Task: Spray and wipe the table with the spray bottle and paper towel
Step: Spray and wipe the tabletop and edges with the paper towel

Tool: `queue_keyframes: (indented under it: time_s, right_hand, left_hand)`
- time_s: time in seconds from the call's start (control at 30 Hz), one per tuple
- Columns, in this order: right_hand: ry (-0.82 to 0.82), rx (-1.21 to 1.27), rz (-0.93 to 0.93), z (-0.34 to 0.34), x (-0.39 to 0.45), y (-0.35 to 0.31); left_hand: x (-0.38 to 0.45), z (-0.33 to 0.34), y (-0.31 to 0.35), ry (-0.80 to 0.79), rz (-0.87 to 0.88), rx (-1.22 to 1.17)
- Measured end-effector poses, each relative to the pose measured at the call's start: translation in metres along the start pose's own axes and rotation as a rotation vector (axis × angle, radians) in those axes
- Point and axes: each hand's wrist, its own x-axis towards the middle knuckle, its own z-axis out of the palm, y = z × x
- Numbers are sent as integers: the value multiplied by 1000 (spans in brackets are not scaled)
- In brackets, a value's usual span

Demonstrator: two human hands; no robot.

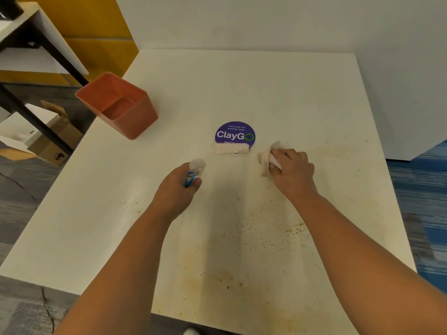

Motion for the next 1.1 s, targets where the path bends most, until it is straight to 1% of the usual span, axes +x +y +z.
queue_keyframes:
  time_s: [0.03,0.07,0.13,0.23,0.3,0.33,0.37,0.4,0.43,0.47,0.5,0.57,0.6,0.7,0.8,0.83,0.87,0.93,0.97,1.0,1.07,1.1]
  right_hand:
    - [-72,-81,39,5,1,-3]
    - [-116,-140,39,9,0,-8]
    - [-116,-155,-48,18,-7,-23]
    - [-141,-45,-260,33,-37,-54]
    - [-238,78,-418,41,-56,-73]
    - [-286,149,-475,41,-58,-78]
    - [-295,213,-501,41,-54,-79]
    - [-258,248,-490,41,-46,-78]
    - [-186,257,-442,40,-34,-76]
    - [-113,234,-373,38,-22,-74]
    - [-75,177,-302,38,-9,-71]
    - [-114,22,-208,39,6,-74]
    - [-139,-11,-203,42,7,-80]
    - [-199,42,-320,46,-13,-98]
    - [-336,198,-495,50,-44,-102]
    - [-353,259,-521,50,-48,-102]
    - [-326,315,-518,49,-45,-101]
    - [-166,355,-431,46,-27,-100]
    - [-104,324,-359,46,-16,-99]
    - [-91,250,-289,46,-5,-99]
    - [-183,13,-219,54,12,-102]
    - [-224,-70,-236,56,15,-107]
  left_hand:
    - [-4,-4,-3,13,0,-25]
    - [-8,-8,-6,31,4,-45]
    - [-15,-17,-14,65,4,-64]
    - [-21,-27,-27,79,-19,-83]
    - [-23,-32,-36,71,-33,-91]
    - [-24,-35,-40,70,-34,-94]
    - [-25,-37,-43,73,-36,-98]
    - [-27,-40,-46,79,-36,-103]
    - [-28,-42,-48,86,-37,-104]
    - [-30,-44,-51,94,-39,-103]
    - [-32,-46,-53,101,-43,-102]
    - [-36,-49,-58,113,-51,-106]
    - [-38,-50,-62,116,-52,-109]
    - [-41,-53,-70,115,-62,-121]
    - [-43,-56,-75,113,-71,-115]
    - [-44,-57,-76,111,-68,-111]
    - [-44,-58,-77,108,-65,-114]
    - [-45,-60,-78,106,-68,-121]
    - [-46,-61,-79,107,-70,-118]
    - [-47,-61,-80,109,-70,-116]
    - [-50,-63,-81,113,-72,-118]
    - [-50,-64,-82,116,-71,-122]
